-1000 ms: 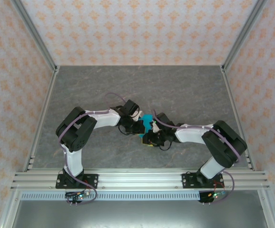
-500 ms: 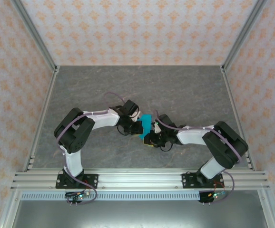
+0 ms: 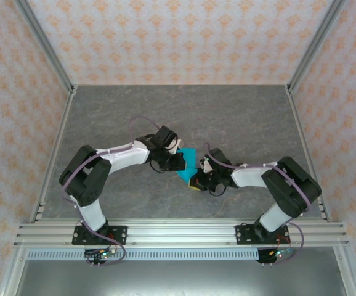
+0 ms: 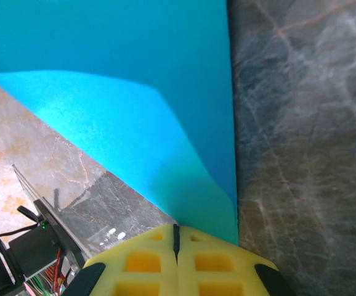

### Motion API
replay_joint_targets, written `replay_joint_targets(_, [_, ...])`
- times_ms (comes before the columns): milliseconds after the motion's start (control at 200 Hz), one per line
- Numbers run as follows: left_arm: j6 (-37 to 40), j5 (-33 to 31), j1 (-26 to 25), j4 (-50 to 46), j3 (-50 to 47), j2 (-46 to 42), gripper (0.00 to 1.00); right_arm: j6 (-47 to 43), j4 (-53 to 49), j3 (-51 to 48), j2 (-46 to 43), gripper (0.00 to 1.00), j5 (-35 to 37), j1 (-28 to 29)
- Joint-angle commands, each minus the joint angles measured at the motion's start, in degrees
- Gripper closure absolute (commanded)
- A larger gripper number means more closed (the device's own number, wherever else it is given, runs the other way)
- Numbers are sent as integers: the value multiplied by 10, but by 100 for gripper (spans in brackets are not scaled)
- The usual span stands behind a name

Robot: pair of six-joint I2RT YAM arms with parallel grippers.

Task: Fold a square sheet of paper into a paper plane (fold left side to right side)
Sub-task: Third fold the triangle at the center of the table.

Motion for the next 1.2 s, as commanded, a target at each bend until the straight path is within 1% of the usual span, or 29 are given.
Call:
replay_joint_targets(0, [-15, 22, -17, 26, -10, 14, 91, 13, -28, -21, 35, 100, 52, -4])
replay_joint_targets(100, [-23, 25, -30, 37, -6, 26, 91, 13, -30, -21, 37, 100, 54, -4])
replay_joint_targets(260, [-30, 17, -37, 44, -10, 37, 91, 10, -35, -20, 37, 100, 58, -4])
replay_joint_targets(550, [-27, -31, -37, 23, -22, 60, 93, -2, -63, -15, 33, 100, 70, -4])
replay_joint_targets(806, [-16, -77, -34, -1, -34, 58, 94, -12, -92, -9, 35, 100, 82, -4])
replay_joint_targets(906, [-15, -86, -19, 2, -46, 55, 95, -14, -97, -8, 35, 100, 83, -5])
replay_joint_targets(1131, [8, -108, 42, -13, -44, 49, 95, -21, -109, -6, 38, 100, 86, -5])
replay_joint_targets(1146, [22, -109, 47, -14, -44, 49, 95, -21, -111, -6, 38, 100, 86, -4])
replay_joint_targets(1196, [31, -111, 62, -14, -42, 49, 95, -22, -112, -7, 38, 100, 88, -4])
